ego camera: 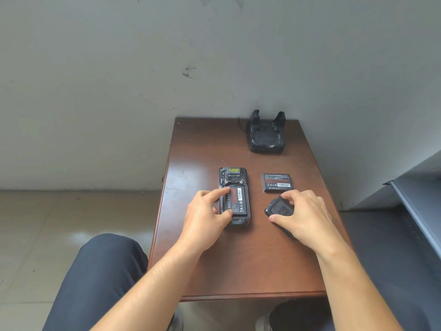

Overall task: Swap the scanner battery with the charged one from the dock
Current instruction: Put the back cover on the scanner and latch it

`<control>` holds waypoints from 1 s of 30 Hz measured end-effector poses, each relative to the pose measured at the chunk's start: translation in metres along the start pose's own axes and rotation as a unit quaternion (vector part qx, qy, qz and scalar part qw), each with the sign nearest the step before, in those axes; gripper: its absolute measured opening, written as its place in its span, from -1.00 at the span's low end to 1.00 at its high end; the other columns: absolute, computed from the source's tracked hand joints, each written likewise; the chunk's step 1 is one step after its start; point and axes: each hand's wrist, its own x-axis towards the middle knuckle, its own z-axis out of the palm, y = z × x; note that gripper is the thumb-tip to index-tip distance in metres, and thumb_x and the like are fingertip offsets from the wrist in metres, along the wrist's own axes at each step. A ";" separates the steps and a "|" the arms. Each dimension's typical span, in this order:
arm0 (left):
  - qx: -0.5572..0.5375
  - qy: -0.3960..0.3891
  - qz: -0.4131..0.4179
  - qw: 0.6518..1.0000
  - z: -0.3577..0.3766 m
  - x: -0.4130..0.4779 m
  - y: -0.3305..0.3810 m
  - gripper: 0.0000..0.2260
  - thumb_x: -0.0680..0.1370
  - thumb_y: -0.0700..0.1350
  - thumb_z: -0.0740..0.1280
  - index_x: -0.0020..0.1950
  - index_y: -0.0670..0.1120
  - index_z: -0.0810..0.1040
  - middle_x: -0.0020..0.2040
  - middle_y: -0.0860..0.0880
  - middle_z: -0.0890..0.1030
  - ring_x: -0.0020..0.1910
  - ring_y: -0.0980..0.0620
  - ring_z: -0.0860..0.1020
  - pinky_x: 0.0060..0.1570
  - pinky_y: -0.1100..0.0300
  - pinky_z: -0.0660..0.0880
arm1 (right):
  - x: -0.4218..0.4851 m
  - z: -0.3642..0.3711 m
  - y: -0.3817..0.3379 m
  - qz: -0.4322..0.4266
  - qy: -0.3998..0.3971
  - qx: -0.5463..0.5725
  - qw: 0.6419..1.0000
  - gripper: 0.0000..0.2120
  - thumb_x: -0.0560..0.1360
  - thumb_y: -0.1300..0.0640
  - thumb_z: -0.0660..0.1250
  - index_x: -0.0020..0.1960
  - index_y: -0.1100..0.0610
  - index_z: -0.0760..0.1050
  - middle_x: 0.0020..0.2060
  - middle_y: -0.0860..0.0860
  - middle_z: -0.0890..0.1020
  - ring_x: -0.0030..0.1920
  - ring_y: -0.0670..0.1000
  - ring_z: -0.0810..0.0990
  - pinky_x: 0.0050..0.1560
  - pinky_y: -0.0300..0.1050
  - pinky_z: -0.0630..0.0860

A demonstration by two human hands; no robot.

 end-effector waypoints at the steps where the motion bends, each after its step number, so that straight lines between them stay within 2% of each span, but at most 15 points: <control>1: 0.001 0.002 0.002 1.000 0.000 0.000 0.000 -0.55 0.49 -0.06 0.43 0.36 0.21 0.53 0.06 0.06 0.47 -0.14 0.20 0.52 -0.05 0.34 0.35 | -0.001 -0.001 -0.002 0.002 -0.004 -0.004 1.000 -0.36 0.35 -0.23 0.54 0.36 -0.10 0.46 0.22 -0.03 0.49 0.32 0.08 0.40 0.23 0.02 0.45; 3: 0.002 0.003 0.004 1.000 0.000 -0.001 0.000 -0.56 0.49 -0.06 0.43 0.36 0.21 0.53 0.05 0.07 0.46 -0.14 0.20 0.51 -0.04 0.34 0.35 | -0.001 -0.003 -0.002 0.003 -0.006 -0.006 1.000 -0.38 0.33 -0.23 0.54 0.30 -0.12 0.42 0.21 -0.06 0.48 0.30 0.06 0.41 0.23 0.02 0.45; 5: 0.001 0.003 0.003 1.000 0.000 0.000 0.000 -0.55 0.49 -0.06 0.43 0.36 0.21 0.53 0.05 0.07 0.47 -0.13 0.19 0.51 -0.02 0.33 0.36 | -0.001 -0.005 -0.002 -0.012 -0.008 0.016 1.000 -0.45 0.33 -0.18 0.56 0.19 -0.14 0.37 0.12 -0.11 0.53 0.20 0.03 0.49 0.14 0.01 0.48; 8: -0.001 0.004 0.005 1.000 0.000 -0.001 0.000 -0.56 0.49 -0.06 0.43 0.35 0.22 0.54 0.05 0.08 0.47 -0.14 0.18 0.51 -0.03 0.34 0.37 | -0.001 -0.006 -0.002 -0.043 -0.033 0.123 0.991 -0.66 0.44 -0.03 0.52 0.05 -0.11 0.38 -0.04 -0.15 0.65 -0.01 -0.07 0.61 -0.06 -0.09 0.46; 11: -0.006 0.007 0.005 1.000 0.001 -0.001 -0.001 -0.57 0.48 -0.06 0.44 0.33 0.22 0.56 0.02 0.11 0.46 -0.16 0.16 0.52 -0.10 0.43 0.36 | 0.002 -0.005 0.003 -0.071 -0.041 0.174 0.981 -0.82 0.56 0.10 0.40 0.08 -0.12 0.48 -0.09 -0.14 0.72 0.00 -0.13 0.65 -0.03 -0.20 0.50; 13: -0.007 0.007 0.007 1.000 0.001 0.000 -0.003 -0.58 0.48 -0.06 0.45 0.32 0.22 0.57 0.00 0.11 0.46 -0.15 0.15 0.53 -0.08 0.43 0.37 | 0.004 -0.006 0.003 -0.078 -0.059 0.291 0.952 -0.78 0.59 0.22 0.35 0.13 -0.07 0.57 -0.10 -0.07 0.76 -0.02 -0.07 0.71 0.03 -0.14 0.59; 15: -0.013 0.007 0.007 1.000 0.000 0.001 -0.002 -0.59 0.47 -0.07 0.45 0.29 0.22 0.59 0.00 0.10 0.48 -0.14 0.16 0.54 -0.04 0.36 0.39 | 0.003 -0.010 -0.003 -0.083 -0.084 0.437 0.892 -0.75 0.60 0.34 0.30 0.15 0.06 0.62 -0.13 0.01 0.77 -0.13 -0.02 0.71 -0.10 -0.14 0.63; 17: -0.027 0.002 -0.006 1.000 0.000 0.004 -0.002 -0.61 0.47 -0.11 0.43 0.25 0.23 0.61 -0.03 0.08 0.50 -0.15 0.17 0.55 -0.05 0.35 0.39 | 0.004 -0.009 -0.011 -0.092 -0.089 0.529 0.839 -0.77 0.59 0.37 0.29 0.14 0.15 0.63 -0.14 0.06 0.75 -0.20 -0.01 0.69 -0.19 -0.13 0.64; 19: -0.058 -0.008 -0.030 0.998 -0.002 0.008 -0.003 -0.64 0.48 -0.15 0.40 0.19 0.22 0.65 -0.14 0.07 0.52 -0.26 0.15 0.53 -0.11 0.31 0.40 | 0.006 -0.003 -0.020 -0.093 -0.082 0.579 0.806 -0.79 0.59 0.36 0.31 0.14 0.18 0.62 -0.09 0.12 0.73 -0.16 0.02 0.69 -0.14 -0.09 0.67; 21: -0.140 -0.013 -0.059 0.988 -0.007 0.011 -0.003 -0.72 0.51 -0.17 0.37 0.11 0.16 0.69 -0.26 0.06 0.56 -0.35 0.10 0.48 -0.21 0.24 0.42 | 0.007 0.005 -0.030 -0.090 -0.069 0.602 0.790 -0.80 0.58 0.36 0.32 0.15 0.19 0.61 -0.05 0.12 0.72 -0.09 0.03 0.69 -0.08 -0.11 0.66; 23: -0.231 0.004 -0.087 0.969 -0.014 0.009 -0.005 -0.84 0.56 -0.16 0.37 0.00 0.06 0.72 -0.28 0.05 0.62 -0.32 0.10 0.50 -0.27 0.27 0.46 | 0.008 0.013 -0.038 -0.085 -0.056 0.615 0.782 -0.81 0.58 0.36 0.32 0.14 0.19 0.59 -0.06 0.08 0.73 -0.08 -0.01 0.70 -0.08 -0.15 0.64; 26: -0.278 0.008 -0.060 0.959 -0.019 0.002 -0.007 -0.92 0.54 -0.11 0.44 -0.15 -0.03 0.69 -0.37 0.12 0.61 -0.33 0.14 0.51 -0.22 0.35 0.48 | 0.007 0.020 -0.047 -0.086 -0.046 0.632 0.769 -0.82 0.59 0.37 0.31 0.14 0.20 0.58 -0.10 0.04 0.74 -0.11 -0.06 0.71 -0.10 -0.20 0.63; 28: -0.289 -0.019 -0.030 0.957 -0.016 -0.003 -0.006 -0.97 0.52 -0.13 0.47 -0.08 -0.07 0.69 -0.28 0.09 0.68 -0.26 0.14 0.58 -0.15 0.30 0.54 | 0.006 0.023 -0.051 -0.091 -0.043 0.637 0.765 -0.82 0.59 0.37 0.31 0.17 0.24 0.56 -0.11 0.03 0.75 -0.11 -0.06 0.72 -0.10 -0.20 0.64; 30: -0.296 -0.031 -0.013 0.954 -0.011 -0.005 -0.003 -0.89 0.50 -0.19 0.48 0.02 -0.11 0.69 -0.16 0.01 0.73 -0.19 0.12 0.65 -0.13 0.27 0.57 | 0.004 0.024 -0.055 -0.098 -0.042 0.640 0.761 -0.80 0.59 0.37 0.31 0.20 0.28 0.54 -0.10 0.04 0.76 -0.10 -0.04 0.73 -0.10 -0.19 0.64</control>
